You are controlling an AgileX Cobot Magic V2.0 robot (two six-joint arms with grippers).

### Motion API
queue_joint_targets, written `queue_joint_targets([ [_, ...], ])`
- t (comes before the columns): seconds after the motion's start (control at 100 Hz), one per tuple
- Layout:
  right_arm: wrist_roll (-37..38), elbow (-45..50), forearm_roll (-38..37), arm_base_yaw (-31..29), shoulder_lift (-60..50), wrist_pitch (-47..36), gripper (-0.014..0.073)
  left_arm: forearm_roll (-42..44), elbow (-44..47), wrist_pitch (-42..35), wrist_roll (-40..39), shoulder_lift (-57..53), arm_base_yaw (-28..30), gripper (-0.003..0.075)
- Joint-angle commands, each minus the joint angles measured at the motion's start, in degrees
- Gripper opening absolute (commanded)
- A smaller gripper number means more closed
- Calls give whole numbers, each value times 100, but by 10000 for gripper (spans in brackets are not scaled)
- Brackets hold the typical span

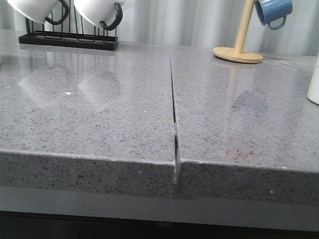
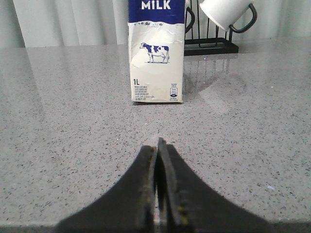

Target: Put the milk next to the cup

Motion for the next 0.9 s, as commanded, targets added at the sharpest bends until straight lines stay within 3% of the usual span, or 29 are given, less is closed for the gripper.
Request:
queue_joint_targets([
  [0.0,-35,-112,-53,-45,-109,-443,-69,-40,243,-435,-58,-180,0,-20],
  [0.59,-35,-173,-53,-45,-104,-375,-69,-40,243,-435,-58,-180,0,-20],
  [0.89,-35,-1041,-53,-45,67,604,-69,-40,243,-435,-58,-180,0,-20],
])
